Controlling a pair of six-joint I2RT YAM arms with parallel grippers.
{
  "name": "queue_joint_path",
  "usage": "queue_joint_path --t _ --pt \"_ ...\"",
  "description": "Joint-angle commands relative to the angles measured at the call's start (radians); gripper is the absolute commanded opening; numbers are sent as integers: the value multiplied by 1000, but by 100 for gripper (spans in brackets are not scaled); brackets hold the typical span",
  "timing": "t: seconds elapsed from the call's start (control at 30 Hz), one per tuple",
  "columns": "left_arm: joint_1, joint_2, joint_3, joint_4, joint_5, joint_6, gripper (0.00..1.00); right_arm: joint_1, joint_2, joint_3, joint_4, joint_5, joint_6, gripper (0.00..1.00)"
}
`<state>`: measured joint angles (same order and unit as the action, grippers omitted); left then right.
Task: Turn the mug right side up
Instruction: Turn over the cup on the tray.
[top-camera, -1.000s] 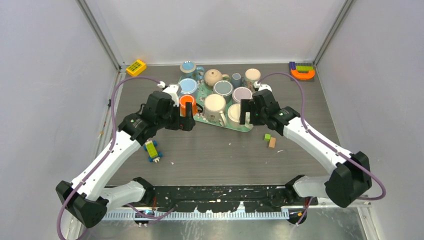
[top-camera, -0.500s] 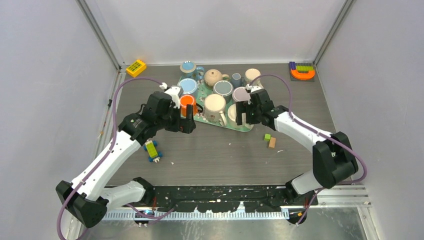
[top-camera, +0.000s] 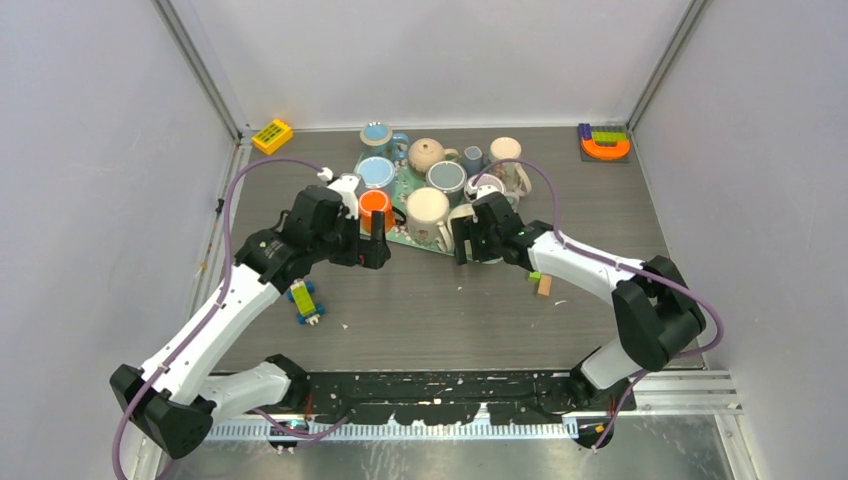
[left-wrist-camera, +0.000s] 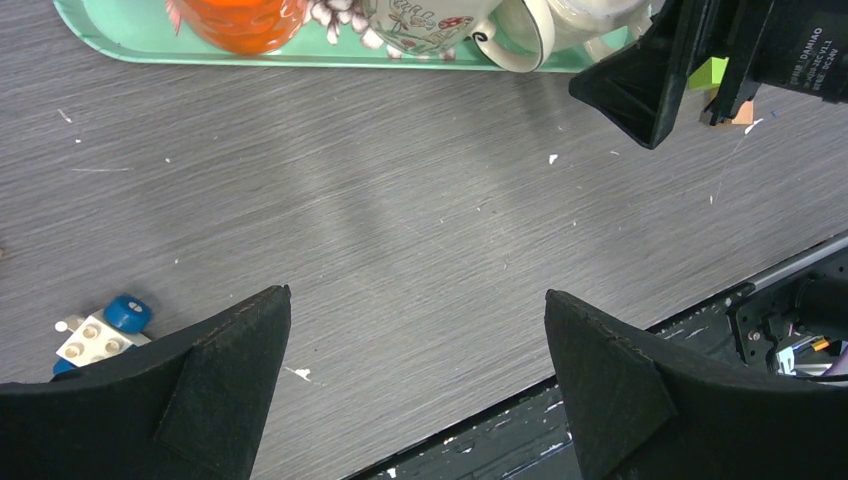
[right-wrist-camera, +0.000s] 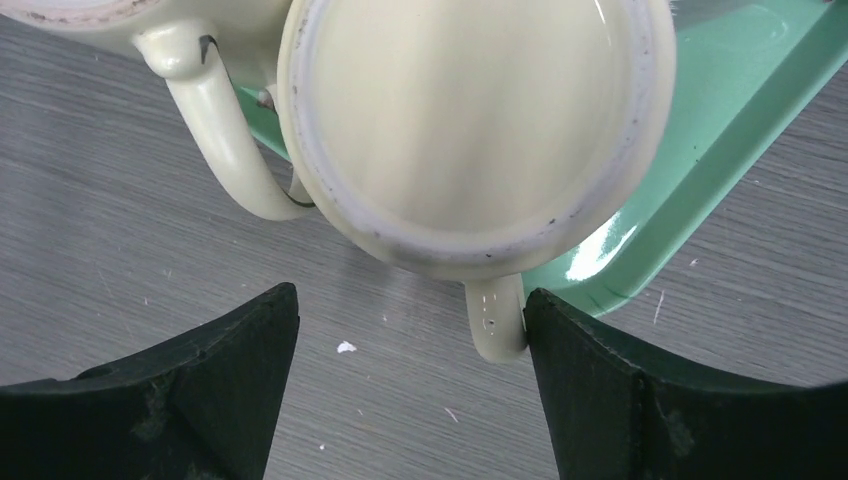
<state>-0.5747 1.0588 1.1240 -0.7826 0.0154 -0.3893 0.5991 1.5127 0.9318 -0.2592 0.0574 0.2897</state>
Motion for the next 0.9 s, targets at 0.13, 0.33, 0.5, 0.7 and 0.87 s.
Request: queue_joint_path --t 0.13,0.33,0.5,0.7,0.87 --pt "2 -18 -16 24 -2 -29 100 56 40 62 -43 211 111 77" --pt "1 -23 -27 37 -2 -48 100 57 60 68 -28 264 70 66" --pt "1 -23 -33 48 4 -61 100 54 83 57 17 258 13 62" --pt "2 -20 -37 47 10 -66 100 43 88 42 85 234 -53 58" --pt "1 -22 -37 47 12 -71 100 20 100 48 98 220 -70 50"
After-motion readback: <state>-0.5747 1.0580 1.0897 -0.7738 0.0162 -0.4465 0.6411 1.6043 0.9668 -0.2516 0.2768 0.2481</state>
